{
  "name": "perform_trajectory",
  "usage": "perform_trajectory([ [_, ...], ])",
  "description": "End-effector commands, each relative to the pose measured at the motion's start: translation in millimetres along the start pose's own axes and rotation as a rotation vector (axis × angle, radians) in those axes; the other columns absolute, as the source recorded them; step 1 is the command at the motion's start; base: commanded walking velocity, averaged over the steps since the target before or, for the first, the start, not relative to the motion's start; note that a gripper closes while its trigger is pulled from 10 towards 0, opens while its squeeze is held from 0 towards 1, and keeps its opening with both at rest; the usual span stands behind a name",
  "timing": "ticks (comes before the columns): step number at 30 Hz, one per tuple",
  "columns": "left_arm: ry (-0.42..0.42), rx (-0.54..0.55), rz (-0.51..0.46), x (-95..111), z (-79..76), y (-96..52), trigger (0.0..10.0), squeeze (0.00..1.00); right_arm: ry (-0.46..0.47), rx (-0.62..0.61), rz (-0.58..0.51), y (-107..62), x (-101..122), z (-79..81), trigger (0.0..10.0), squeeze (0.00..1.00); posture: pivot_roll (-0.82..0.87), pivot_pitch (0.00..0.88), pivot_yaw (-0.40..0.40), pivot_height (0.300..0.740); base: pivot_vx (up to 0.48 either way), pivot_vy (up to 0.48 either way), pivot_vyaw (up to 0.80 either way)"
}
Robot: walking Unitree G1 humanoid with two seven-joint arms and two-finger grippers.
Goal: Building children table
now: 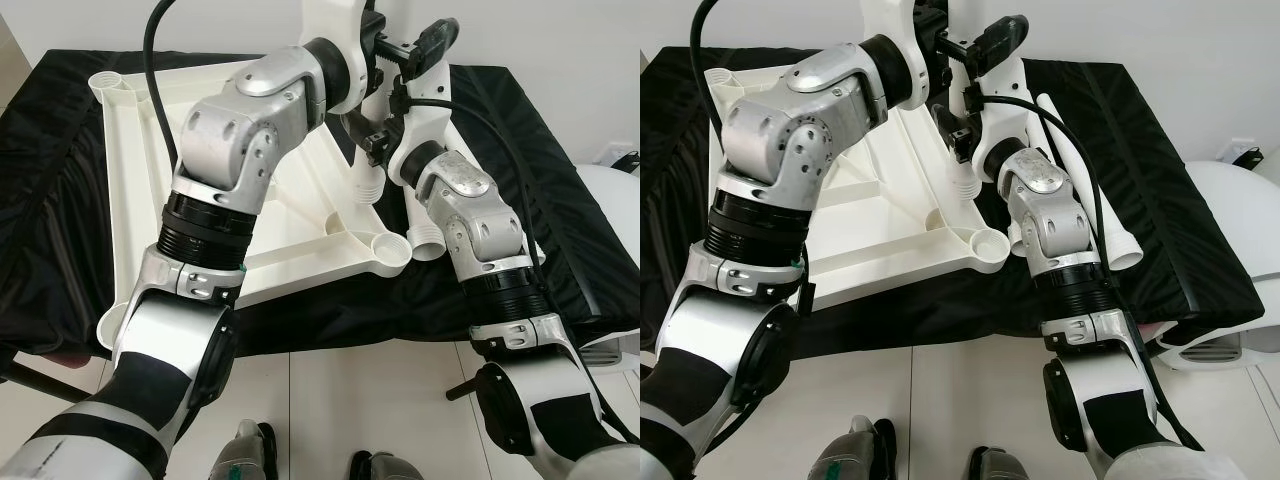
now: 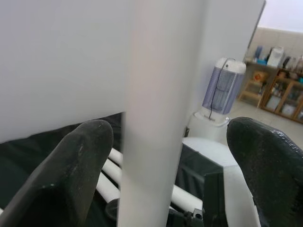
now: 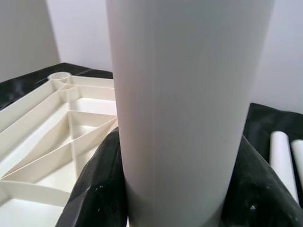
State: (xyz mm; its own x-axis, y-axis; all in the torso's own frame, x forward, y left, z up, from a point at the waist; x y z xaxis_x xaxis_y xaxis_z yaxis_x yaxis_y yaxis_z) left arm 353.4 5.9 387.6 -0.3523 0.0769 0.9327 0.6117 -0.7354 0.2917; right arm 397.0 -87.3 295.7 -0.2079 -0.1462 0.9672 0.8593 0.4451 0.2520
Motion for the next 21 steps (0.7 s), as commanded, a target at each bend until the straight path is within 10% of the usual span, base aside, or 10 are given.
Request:
perform_trajectory([
  [1,-0.025,-0.088,-0.04,9.9,-8.0,-2.0,10.0,1.0,0.017,-0.031,0.009,-2.7,-5.1,-7.1,10.0,0.0,0.02,0.131,-0.025,0.74,0.0,0.0,0.0],
  [2,-0.06,-0.094,-0.054,13.5,-5.3,-6.2,10.0,0.66,0.027,-0.053,0.003,-3.6,-5.8,-11.3,10.0,0.0,0.02,0.127,-0.026,0.74,0.0,0.0,0.0],
  [3,-0.093,-0.095,-0.065,15.2,-3.5,-10.1,10.0,0.0,0.032,-0.077,-0.005,-4.6,-5.8,-16.1,10.0,0.0,0.02,0.125,-0.027,0.74,0.0,0.0,0.0],
  [11,-0.199,-0.036,-0.098,8.5,7.5,-23.3,10.0,0.0,0.048,-0.165,-0.038,-11.5,-5.7,-34.9,10.0,0.0,0.02,0.119,-0.029,0.74,0.0,0.0,0.0],
  [16,-0.269,0.149,-0.028,-24.2,40.7,-42.5,10.0,0.0,0.078,-0.236,-0.077,-25.6,-3.4,-52.1,10.0,0.0,0.01,0.114,-0.023,0.74,0.0,0.0,0.0],
  [21,-0.267,0.194,0.056,-58.6,40.9,-60.2,10.0,0.0,0.064,-0.29,-0.105,-38.9,-2.8,-62.5,10.0,0.0,0.01,0.121,-0.02,0.74,0.0,0.0,0.0],
])
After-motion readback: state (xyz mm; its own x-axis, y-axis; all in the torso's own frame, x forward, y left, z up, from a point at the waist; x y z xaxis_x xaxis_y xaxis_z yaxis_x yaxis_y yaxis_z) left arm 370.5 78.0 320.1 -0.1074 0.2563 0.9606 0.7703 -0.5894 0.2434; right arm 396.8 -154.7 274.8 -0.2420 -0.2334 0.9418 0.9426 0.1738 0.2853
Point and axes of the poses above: a point about 5 cm out from each wrist's last joint towards the gripper, its own y axis pointing out of the wrist towards the gripper, its own x axis along the axis of the wrist's last joint, z = x × y, the point moved 3 cm from there along y, pointing out of the wrist towards the gripper, and after that the axes turned 11 degrees about y, right-handed, at the moved point
